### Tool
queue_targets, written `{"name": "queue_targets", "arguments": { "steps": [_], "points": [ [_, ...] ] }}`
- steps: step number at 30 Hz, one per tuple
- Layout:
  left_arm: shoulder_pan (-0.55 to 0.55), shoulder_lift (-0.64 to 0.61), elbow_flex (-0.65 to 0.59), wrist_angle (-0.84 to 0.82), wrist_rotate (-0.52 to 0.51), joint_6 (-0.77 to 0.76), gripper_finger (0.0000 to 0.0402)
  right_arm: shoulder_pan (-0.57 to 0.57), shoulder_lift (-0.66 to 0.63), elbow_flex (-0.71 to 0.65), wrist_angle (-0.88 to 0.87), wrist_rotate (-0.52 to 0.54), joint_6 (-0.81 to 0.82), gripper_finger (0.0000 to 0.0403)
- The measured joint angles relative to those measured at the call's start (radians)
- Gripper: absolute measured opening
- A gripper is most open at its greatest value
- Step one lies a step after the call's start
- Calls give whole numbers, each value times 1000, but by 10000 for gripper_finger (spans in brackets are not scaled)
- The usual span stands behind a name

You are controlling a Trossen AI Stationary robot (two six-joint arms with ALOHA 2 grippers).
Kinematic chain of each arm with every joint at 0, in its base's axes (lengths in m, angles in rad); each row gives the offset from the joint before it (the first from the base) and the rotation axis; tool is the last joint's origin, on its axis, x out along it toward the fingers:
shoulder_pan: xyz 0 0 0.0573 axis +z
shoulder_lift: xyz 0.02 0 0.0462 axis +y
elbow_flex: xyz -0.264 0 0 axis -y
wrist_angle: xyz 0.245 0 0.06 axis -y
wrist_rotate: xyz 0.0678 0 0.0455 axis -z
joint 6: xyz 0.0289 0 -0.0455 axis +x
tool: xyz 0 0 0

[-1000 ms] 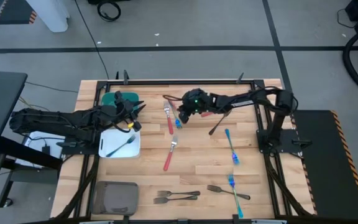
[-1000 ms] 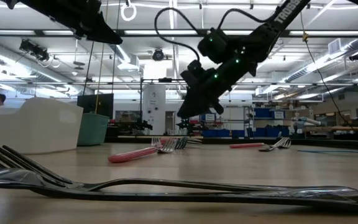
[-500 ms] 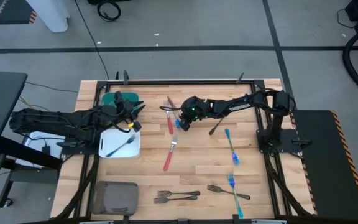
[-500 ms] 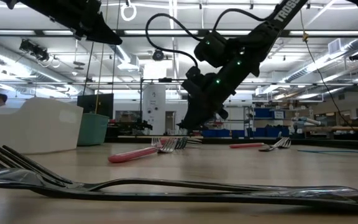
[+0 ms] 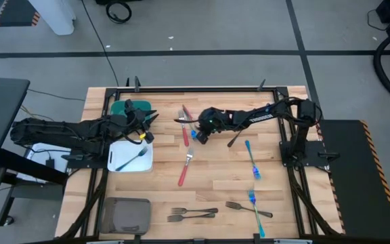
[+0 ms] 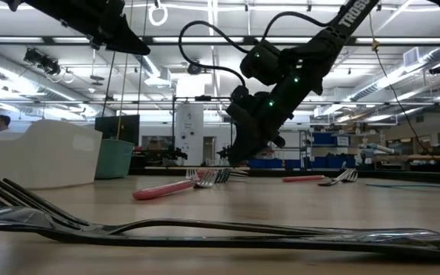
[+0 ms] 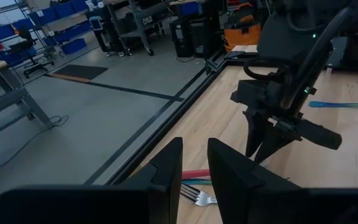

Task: Sort silverware by color (type)
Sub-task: Put the pink fork into the green bin

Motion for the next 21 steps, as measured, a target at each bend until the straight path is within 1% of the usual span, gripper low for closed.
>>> {"name": "queue_targets", "arguments": {
  "steps": [4,15,21],
  "points": [
    [0,7,0,2,0,-4,86,2,0,-38,28,14,2,97],
    [0,49,0,2,0,-5,86,18,-1,-44,52,26,-22,97],
    [0,62,0,14,0,-6,86,36,6,-44,72,96,-23,97]
  ]
}}
